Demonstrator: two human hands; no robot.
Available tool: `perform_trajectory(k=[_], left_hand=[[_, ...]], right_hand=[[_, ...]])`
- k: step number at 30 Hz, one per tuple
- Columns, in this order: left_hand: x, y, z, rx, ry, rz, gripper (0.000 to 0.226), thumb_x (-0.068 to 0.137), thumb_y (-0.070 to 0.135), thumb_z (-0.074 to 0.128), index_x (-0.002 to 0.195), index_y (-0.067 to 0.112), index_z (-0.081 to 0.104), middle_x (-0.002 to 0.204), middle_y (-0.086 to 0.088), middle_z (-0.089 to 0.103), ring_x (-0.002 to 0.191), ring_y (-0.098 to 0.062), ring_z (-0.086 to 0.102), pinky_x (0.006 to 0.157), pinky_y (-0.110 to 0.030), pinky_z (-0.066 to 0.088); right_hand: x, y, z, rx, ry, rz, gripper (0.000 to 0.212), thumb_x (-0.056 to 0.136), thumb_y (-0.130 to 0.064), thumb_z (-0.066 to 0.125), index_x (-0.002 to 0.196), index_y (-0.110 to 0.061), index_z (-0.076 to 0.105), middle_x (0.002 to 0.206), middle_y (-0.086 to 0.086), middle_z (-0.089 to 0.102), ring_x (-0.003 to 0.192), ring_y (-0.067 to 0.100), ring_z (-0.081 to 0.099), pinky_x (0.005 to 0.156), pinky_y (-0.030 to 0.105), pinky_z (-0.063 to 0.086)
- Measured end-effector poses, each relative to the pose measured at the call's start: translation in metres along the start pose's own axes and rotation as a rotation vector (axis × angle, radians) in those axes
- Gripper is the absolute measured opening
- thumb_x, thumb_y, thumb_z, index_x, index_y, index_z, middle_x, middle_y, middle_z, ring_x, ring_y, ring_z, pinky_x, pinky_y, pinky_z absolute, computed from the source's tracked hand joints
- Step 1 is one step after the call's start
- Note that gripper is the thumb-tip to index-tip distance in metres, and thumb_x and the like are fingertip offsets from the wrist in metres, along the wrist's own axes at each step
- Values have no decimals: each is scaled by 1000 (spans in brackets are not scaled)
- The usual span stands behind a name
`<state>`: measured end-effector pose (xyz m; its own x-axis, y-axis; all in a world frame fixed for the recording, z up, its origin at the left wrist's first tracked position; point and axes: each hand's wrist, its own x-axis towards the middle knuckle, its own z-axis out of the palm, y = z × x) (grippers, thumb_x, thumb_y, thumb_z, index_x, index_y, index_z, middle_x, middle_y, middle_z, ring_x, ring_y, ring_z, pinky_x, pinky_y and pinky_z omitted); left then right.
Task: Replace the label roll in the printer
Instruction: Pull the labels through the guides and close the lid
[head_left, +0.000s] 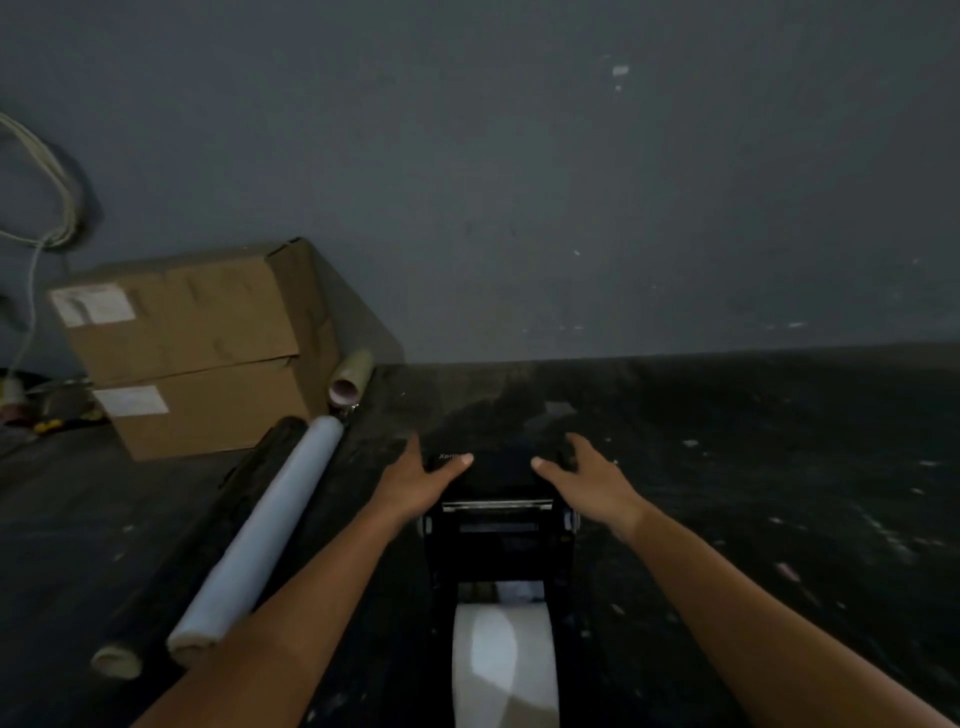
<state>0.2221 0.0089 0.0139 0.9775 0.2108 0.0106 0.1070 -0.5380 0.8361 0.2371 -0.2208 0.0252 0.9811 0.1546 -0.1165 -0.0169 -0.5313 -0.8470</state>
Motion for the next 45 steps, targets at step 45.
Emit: perform_trajectory(k=[45], left_hand=[[-109,-18,1,-230,-24,29,99,76,56,69,152,25,13,155,-5,35,140,-24,36,113,-44,35]], right_hand=[[-146,61,86,-126,262,-63,15,92,-19,53,106,-23,56,97,2,64,76,5,56,61,12,38]])
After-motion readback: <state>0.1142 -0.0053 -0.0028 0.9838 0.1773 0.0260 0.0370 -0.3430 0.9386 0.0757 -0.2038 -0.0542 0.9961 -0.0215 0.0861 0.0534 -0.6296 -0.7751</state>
